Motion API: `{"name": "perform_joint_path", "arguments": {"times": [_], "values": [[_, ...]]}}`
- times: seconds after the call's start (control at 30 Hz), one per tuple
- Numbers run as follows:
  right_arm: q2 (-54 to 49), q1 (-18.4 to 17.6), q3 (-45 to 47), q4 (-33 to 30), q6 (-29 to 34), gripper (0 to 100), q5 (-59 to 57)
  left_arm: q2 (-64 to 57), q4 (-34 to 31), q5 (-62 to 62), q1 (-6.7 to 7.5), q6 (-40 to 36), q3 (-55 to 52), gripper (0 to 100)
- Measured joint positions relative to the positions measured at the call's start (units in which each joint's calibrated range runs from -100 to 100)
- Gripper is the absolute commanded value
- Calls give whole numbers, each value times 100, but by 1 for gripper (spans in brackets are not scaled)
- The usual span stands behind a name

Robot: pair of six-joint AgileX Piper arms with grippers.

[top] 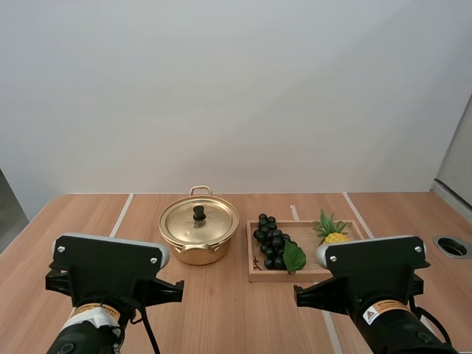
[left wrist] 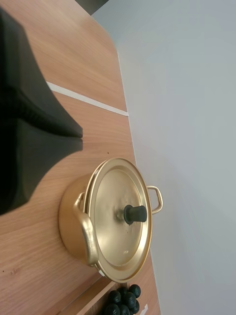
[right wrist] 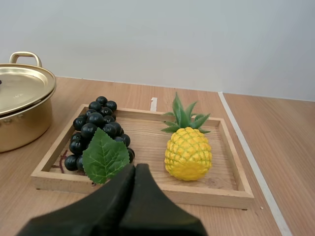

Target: Open the pot, put the pineapple inside, and close it

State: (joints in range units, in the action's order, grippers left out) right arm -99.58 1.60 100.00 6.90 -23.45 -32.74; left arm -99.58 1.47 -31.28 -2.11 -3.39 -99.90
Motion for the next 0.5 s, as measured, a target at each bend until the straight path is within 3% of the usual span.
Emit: {"name": "perform_joint_path", "arguments": {"times": [0.1,0.3,0.5], "values": [[0,-15,0,-408,664,0,0,-9,-498,-17,218,-614,0,0],[0,-29,0,-1225,1201,0,0,-9,-701,-17,266,-869,0,0],[0,-29,0,-1377,1237,0,0,-9,-731,-17,266,-902,0,0]]}}
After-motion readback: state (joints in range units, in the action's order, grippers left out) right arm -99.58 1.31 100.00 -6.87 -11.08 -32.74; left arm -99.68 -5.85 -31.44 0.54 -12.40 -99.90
